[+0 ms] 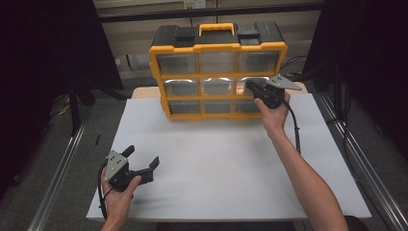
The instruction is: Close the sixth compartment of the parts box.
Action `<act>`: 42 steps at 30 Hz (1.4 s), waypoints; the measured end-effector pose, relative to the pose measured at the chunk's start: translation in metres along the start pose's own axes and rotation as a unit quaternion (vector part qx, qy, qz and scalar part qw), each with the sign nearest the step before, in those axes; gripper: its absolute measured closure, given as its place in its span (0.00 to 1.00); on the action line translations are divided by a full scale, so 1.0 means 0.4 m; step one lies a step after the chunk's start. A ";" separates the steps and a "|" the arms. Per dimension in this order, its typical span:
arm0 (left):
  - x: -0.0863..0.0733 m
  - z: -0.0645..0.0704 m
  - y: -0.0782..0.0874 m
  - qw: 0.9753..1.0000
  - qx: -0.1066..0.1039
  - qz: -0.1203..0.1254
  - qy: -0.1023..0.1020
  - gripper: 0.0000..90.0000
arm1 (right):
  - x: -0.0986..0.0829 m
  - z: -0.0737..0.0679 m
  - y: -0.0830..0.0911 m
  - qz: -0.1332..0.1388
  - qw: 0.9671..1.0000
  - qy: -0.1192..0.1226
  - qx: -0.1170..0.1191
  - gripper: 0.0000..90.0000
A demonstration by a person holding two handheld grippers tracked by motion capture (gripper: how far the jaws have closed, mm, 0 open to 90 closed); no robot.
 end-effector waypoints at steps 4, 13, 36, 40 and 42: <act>0.001 0.001 0.000 1.000 0.002 0.008 0.006 0.03 | -0.001 -0.002 -0.001 -0.005 1.000 0.016 -0.012 1.00; 0.002 0.001 0.001 1.000 -0.001 0.002 -0.006 0.03 | -0.013 0.000 0.000 -0.027 0.999 0.026 -0.025 1.00; 0.000 0.003 -0.008 1.000 -0.006 0.001 0.016 0.03 | -0.028 -0.028 0.053 -0.028 1.000 -0.008 0.010 0.33; -0.001 0.002 -0.010 1.000 -0.002 0.005 0.024 0.03 | -0.038 -0.029 0.064 -0.035 0.999 -0.014 0.015 0.20; -0.001 0.002 -0.011 1.000 -0.002 0.005 0.024 0.03 | -0.043 -0.028 0.071 -0.036 0.999 -0.021 0.014 0.15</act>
Point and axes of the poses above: each handheld gripper's, and its own axes: y roughly backward along the jaws, x roughly out of its top, z roughly to its right, the point moved 3 cm from there along -y, roughly forward along the jaws, and after that the axes turned 9 degrees about -z, right-handed, at the moved point
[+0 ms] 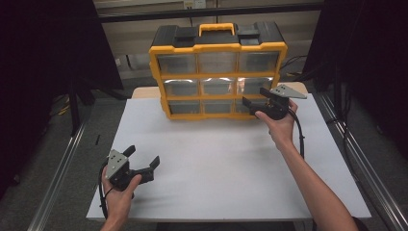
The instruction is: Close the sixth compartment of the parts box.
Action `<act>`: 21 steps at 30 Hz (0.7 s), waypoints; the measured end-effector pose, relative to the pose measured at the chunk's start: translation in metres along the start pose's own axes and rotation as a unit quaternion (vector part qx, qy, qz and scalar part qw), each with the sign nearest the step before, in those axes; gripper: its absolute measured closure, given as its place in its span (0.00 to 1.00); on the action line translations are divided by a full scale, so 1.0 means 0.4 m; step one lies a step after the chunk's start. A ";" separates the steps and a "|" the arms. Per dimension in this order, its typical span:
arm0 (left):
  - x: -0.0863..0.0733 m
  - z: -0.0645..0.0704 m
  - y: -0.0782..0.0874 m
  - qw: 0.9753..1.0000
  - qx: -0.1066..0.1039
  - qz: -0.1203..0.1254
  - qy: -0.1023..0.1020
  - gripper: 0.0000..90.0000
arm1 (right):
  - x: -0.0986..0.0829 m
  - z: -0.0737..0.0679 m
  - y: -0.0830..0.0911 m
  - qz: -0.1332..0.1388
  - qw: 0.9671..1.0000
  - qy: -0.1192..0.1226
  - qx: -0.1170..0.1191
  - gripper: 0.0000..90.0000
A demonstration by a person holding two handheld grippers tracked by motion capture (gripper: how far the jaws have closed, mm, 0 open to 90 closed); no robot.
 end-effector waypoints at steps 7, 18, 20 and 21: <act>0.001 0.002 -0.004 1.000 -0.007 0.001 0.002 0.03 | -0.016 -0.008 0.035 0.004 1.000 -0.012 0.015 0.02; 0.001 0.000 -0.003 1.000 -0.005 0.002 0.009 0.03 | -0.056 0.001 0.100 -0.006 1.000 -0.015 -0.005 0.01; 0.003 0.003 -0.004 1.000 -0.006 0.010 0.017 0.03 | -0.066 0.001 0.115 -0.007 1.000 -0.012 -0.010 0.01; 0.002 0.000 -0.001 1.000 -0.010 0.004 0.007 0.03 | -0.071 0.002 0.123 -0.007 1.000 -0.014 -0.012 0.01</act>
Point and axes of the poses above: each handheld gripper's, and its own axes: y roughly backward along the jaws, x roughly out of its top, z roughly to its right, the point moved 3 cm from there along -y, roughly forward along the jaws, and after that the axes turned 9 degrees about -z, right-handed, at the moved point
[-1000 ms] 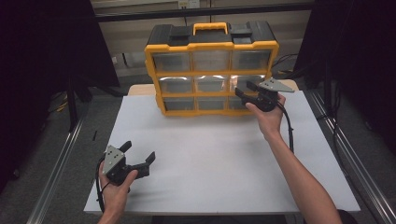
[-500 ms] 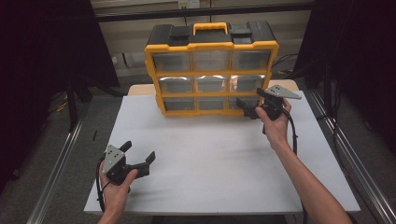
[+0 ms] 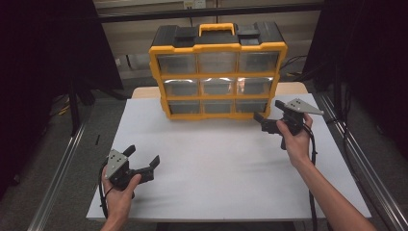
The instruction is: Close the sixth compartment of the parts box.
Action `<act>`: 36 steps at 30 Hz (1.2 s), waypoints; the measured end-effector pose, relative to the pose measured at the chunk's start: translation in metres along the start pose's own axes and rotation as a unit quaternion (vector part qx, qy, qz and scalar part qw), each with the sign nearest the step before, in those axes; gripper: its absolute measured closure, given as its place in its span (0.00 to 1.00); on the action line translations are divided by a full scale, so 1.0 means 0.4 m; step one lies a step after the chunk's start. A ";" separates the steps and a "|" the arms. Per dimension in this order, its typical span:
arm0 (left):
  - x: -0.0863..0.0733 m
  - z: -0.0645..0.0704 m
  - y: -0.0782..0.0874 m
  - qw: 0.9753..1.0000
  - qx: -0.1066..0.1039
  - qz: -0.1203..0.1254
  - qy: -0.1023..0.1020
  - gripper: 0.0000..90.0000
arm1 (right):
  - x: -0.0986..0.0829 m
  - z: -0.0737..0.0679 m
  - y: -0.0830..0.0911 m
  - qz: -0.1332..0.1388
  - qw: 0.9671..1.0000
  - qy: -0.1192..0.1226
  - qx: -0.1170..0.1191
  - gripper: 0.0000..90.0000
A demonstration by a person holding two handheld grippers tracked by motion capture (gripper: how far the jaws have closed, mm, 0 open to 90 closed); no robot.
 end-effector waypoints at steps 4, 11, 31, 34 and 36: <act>-0.001 0.000 0.001 1.000 0.003 -0.001 0.001 0.03 | -0.022 0.004 0.033 -0.001 1.000 -0.002 -0.004 0.01; -0.001 0.000 0.007 1.000 0.005 0.001 0.005 0.03 | -0.059 -0.001 0.097 0.002 1.000 0.001 -0.012 0.01; -0.005 0.000 0.020 1.000 0.006 -0.002 -0.005 0.03 | -0.200 0.012 0.289 -0.019 0.998 -0.011 -0.061 0.01; -0.005 0.001 0.021 1.000 0.005 -0.006 -0.006 0.03 | -0.206 0.016 0.301 -0.013 0.998 -0.014 -0.062 0.01; -0.005 0.003 0.022 1.000 0.008 0.000 0.003 0.03 | -0.201 0.013 0.302 -0.009 0.998 -0.002 -0.062 0.01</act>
Point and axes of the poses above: each handheld gripper's, and its own axes: y roughly backward along the jaws, x roughly out of its top, z roughly to its right, the point moved 3 cm from there along -y, roughly forward along the jaws, and after that the axes turned 9 degrees about -z, right-handed, at the moved point
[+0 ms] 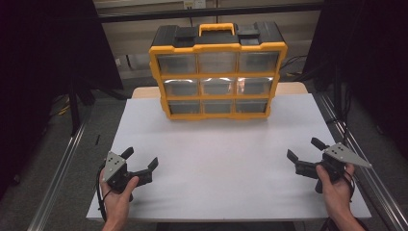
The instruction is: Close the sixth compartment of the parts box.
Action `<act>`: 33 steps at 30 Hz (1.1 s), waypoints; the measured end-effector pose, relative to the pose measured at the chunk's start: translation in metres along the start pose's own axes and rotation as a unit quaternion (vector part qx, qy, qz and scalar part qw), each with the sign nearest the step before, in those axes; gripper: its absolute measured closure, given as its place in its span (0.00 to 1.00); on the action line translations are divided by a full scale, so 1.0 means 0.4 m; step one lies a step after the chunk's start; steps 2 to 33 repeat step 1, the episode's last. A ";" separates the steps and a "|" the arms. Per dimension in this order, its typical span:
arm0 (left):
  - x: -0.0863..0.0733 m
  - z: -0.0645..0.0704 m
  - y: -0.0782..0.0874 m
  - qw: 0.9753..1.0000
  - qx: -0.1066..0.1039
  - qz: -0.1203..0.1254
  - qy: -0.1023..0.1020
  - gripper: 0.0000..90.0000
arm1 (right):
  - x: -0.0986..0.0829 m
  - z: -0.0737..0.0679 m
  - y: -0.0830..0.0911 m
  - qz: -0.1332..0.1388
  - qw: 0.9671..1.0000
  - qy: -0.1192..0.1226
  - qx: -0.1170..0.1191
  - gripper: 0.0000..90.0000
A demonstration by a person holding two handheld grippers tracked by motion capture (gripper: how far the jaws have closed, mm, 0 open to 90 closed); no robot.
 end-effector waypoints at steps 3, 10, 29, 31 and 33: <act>0.000 -0.001 0.000 1.000 -0.002 0.000 0.002 0.03 | 0.002 -0.002 0.000 0.001 1.000 0.001 0.003 0.01; 0.000 -0.001 0.000 1.000 -0.002 0.000 0.002 0.03 | 0.002 -0.002 0.000 0.001 1.000 0.001 0.003 0.01; 0.000 -0.001 0.000 1.000 -0.002 0.000 0.002 0.03 | 0.002 -0.002 0.000 0.001 1.000 0.001 0.003 0.01; 0.000 -0.001 0.000 1.000 -0.002 0.000 0.002 0.03 | 0.002 -0.002 0.000 0.001 1.000 0.001 0.003 0.01; 0.000 -0.001 0.000 1.000 -0.002 0.000 0.002 0.03 | 0.002 -0.002 0.000 0.001 1.000 0.001 0.003 0.01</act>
Point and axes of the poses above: each handheld gripper's, and its own axes: y roughly backward along the jaws, x roughly out of its top, z roughly to its right, the point moved 3 cm from there along -y, roughly forward along the jaws, and after that the axes turned 9 degrees about -z, right-handed, at the moved point
